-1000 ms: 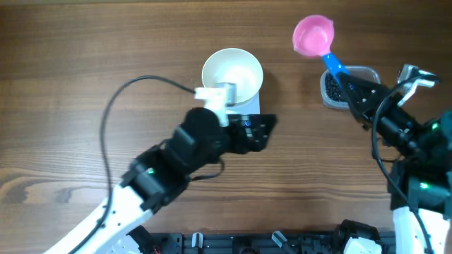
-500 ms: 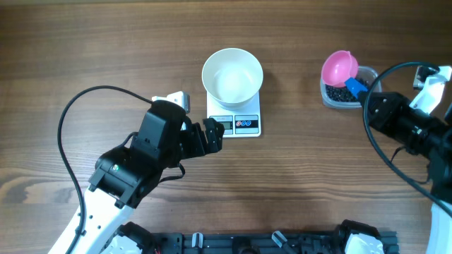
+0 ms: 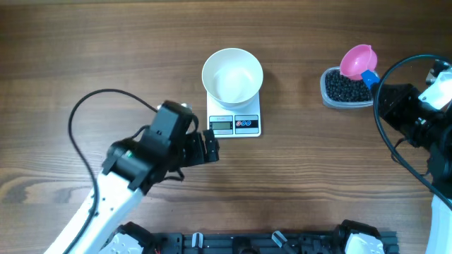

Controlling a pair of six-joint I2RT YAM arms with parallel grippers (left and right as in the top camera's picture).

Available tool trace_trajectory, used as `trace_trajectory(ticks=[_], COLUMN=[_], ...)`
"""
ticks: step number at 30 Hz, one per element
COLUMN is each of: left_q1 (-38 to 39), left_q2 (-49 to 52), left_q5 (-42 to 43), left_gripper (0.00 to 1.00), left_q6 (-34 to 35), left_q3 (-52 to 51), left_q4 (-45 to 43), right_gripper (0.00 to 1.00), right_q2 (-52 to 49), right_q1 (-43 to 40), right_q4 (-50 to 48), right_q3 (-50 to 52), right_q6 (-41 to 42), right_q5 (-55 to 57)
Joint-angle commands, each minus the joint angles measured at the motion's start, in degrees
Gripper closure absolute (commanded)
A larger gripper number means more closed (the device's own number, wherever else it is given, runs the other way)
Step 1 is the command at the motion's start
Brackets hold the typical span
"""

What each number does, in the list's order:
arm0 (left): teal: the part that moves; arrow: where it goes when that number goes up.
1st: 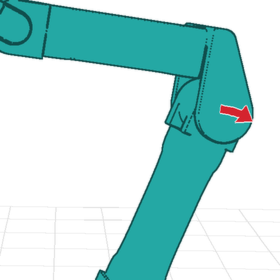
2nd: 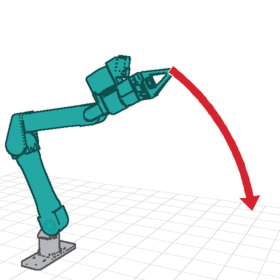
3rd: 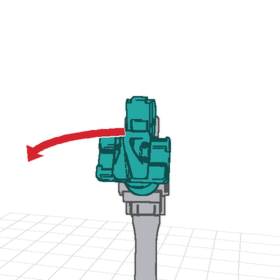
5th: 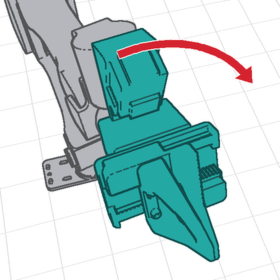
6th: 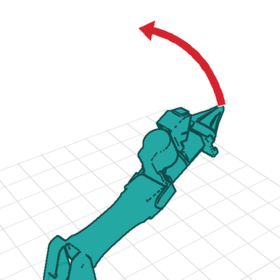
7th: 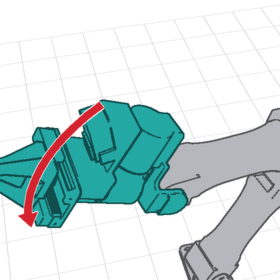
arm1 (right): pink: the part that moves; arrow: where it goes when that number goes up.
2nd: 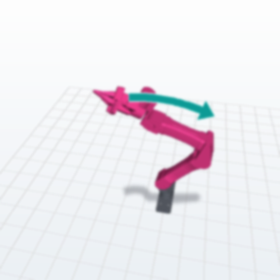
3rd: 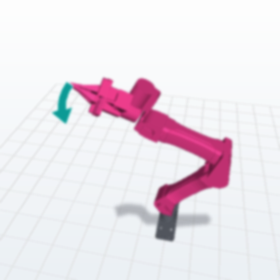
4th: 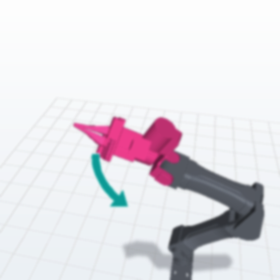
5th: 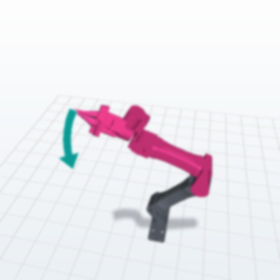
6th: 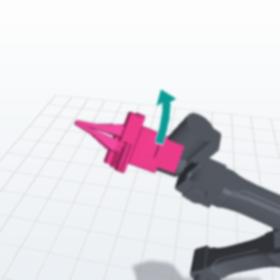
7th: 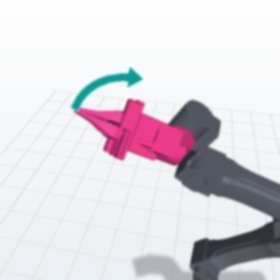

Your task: Scoop item into bowl and weigh 150g on scale

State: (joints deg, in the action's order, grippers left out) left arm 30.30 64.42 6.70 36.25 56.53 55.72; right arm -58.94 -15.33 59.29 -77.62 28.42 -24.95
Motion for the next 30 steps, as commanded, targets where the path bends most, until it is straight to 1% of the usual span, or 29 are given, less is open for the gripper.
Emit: trace_trajectory(ticks=[1,3,4,6,8,11,13,14,18,22,25,30], left_q1=[-0.2,1.1,2.1,3.5,5.3,7.0,7.1,7.1,7.1,7.0,7.1,6.8], left_q2=[3.6,3.8,3.8,4.0,5.9,10.5,14.8,17.1,22.4,22.9,23.9,24.6], left_q5=[-0.1,-0.8,-2.4,-6.0,-6.5,-6.8,-7.2,-7.3,-8.2,-11.6,-12.7,-20.9], left_gripper=[0.00,0.00,0.01,0.00,0.00,0.00,0.00,0.00,0.00,0.00,0.00,0.00], left_q6=[-1.2,-2.8,-2.6,-0.5,0.3,0.2,0.8,3.1,3.0,3.0,3.0,3.0], left_q3=[4.9,10.0,11.2,11.3,11.0,10.9,10.9,10.9,10.9,10.9,9.1,8.4], left_q4=[1.4,2.0,1.7,0.8,0.5,-0.8,-5.6,-7.5,-7.7,-8.3,-13.0,-15.6], right_gripper=[0.95,0.96,0.96,0.96,0.96,0.96,0.96,0.96,0.96,0.96,0.96,0.95], right_q2=[-0.1,-0.1,-0.1,-0.1,-0.1,-0.2,-0.2,-0.2,-0.2,-0.2,-0.2,-0.2], right_q1=[-0.1,-0.1,-0.1,-0.1,-0.1,-0.1,-0.1,-0.1,-0.1,-0.1,-0.1,-0.1], right_q4=[-0.1,-0.1,0.0,0.3,0.8,1.7,1.6,1.6,1.7,1.5,1.2,1.2], right_q3=[-1.1,-1.1,-1.1,-1.1,-1.0,-1.0,-1.0,-1.0,-1.0,-1.0,-1.0,-1.0], right_q6=[-3.3,-4.9,-5.0,-6.3,-7.4,-7.6,-7.7,-7.7,-9.4,-9.4,-8.9,-8.9], right_q5=[1.2,1.2,1.2,1.2,1.2,1.2,1.2,1.2,1.2,1.2,1.2,1.2])
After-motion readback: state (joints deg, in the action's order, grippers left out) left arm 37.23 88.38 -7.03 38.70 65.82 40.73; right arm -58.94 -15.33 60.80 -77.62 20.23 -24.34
